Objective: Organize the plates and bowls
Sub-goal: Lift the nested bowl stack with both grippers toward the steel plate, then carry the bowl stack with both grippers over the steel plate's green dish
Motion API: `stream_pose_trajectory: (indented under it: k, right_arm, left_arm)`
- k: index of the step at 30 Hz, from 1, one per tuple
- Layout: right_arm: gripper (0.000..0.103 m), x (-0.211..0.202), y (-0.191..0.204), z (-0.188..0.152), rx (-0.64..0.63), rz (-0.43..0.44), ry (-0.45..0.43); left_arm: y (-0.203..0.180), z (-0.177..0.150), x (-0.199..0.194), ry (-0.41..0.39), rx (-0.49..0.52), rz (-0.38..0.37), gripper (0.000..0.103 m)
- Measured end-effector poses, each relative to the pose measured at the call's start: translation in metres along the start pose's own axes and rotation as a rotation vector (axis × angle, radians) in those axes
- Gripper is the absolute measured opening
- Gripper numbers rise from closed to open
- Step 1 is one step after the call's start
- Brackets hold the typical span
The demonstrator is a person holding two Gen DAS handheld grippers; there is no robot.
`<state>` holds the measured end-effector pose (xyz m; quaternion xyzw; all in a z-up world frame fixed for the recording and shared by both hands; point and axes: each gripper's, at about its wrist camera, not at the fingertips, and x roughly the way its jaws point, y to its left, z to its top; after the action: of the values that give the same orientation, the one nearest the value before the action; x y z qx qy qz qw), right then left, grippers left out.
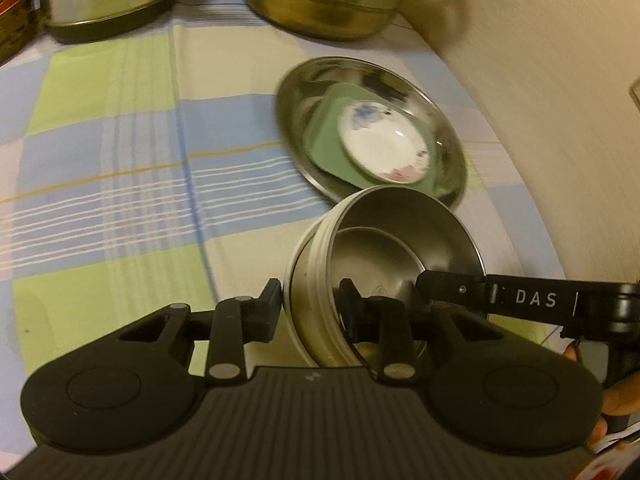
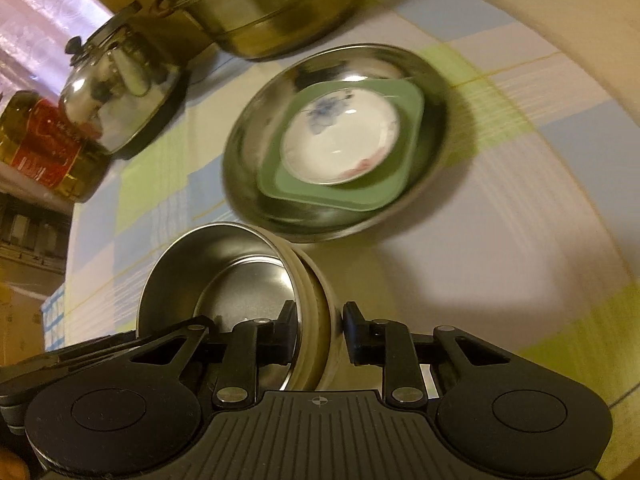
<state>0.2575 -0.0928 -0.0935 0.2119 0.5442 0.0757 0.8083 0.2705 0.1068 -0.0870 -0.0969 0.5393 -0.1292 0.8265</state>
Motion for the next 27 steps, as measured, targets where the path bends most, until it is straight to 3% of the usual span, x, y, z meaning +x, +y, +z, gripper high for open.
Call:
stream_pose_trajectory:
  k: [9, 19, 27]
  right_arm:
    - [0.025, -0.016, -0.024, -0.001, 0.020, -0.052, -0.035]
    - [0.025, -0.021, -0.023, -0.004, -0.021, -0.070, -0.060]
    - [0.025, -0.024, -0.018, -0.016, -0.040, -0.109, -0.115]
  left_arm:
    - [-0.031, 0.001, 0.012, 0.006, 0.061, -0.021, 0.028]
    - [-0.034, 0.001, 0.014, 0.006, 0.062, -0.030, 0.028]
    - [-0.038, -0.002, 0.013, -0.040, 0.130, 0.019, 0.027]
